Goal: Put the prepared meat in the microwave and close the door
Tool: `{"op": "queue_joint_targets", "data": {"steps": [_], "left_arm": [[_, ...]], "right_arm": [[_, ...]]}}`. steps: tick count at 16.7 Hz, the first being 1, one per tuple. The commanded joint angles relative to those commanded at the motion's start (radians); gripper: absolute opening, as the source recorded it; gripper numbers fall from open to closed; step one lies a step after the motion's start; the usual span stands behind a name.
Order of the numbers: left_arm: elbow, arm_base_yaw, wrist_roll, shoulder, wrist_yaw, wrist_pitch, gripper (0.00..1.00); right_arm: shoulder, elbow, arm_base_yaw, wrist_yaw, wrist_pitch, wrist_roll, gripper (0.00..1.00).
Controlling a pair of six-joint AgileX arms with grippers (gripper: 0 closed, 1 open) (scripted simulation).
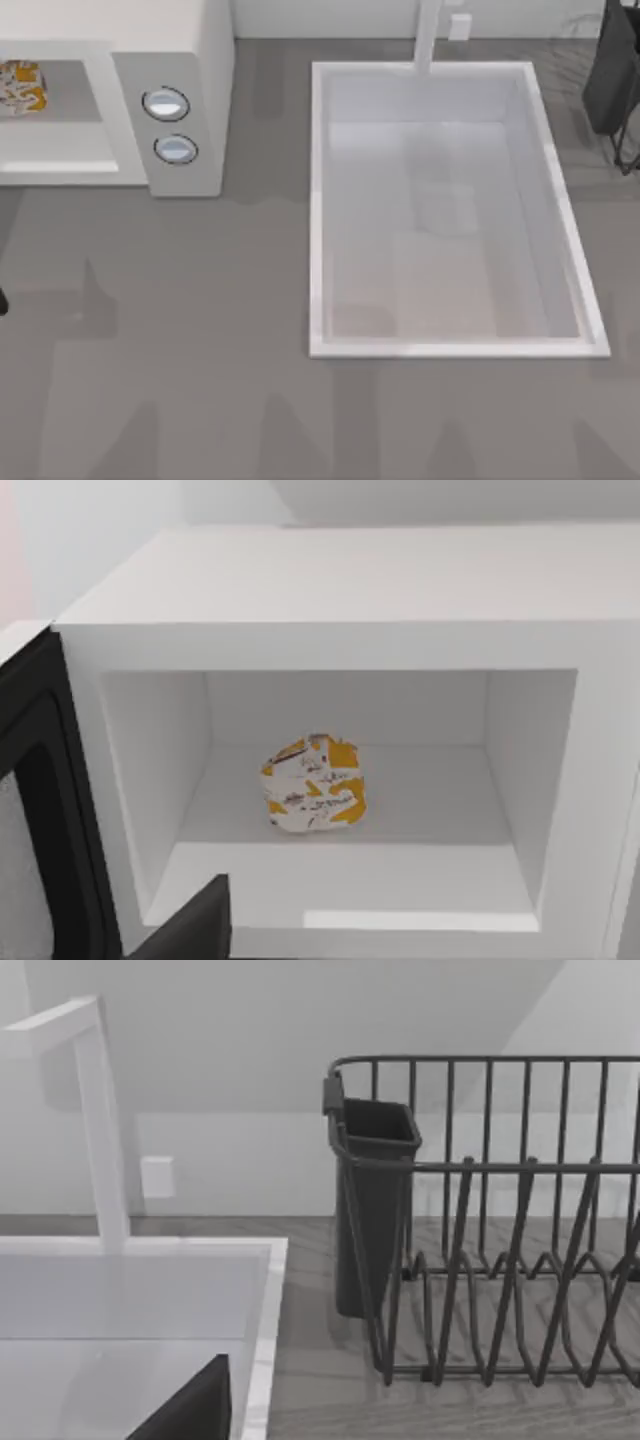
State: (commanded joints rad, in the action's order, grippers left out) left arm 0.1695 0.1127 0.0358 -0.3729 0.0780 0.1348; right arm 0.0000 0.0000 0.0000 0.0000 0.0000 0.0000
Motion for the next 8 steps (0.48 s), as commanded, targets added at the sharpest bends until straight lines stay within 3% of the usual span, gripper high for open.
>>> {"op": "queue_joint_targets", "data": {"steps": [4, 8], "left_arm": [[-0.115, -0.075, -0.024, 0.264, -0.055, -0.092, 1.0], [-0.169, -0.112, -0.036, 0.372, -0.078, -0.134, 1.0]], "right_arm": [[0.0, 0.0, 0.0, 0.0, 0.0, 0.0, 1.0], [0.0, 0.0, 0.0, 0.0, 0.0, 0.0, 1.0]]}}
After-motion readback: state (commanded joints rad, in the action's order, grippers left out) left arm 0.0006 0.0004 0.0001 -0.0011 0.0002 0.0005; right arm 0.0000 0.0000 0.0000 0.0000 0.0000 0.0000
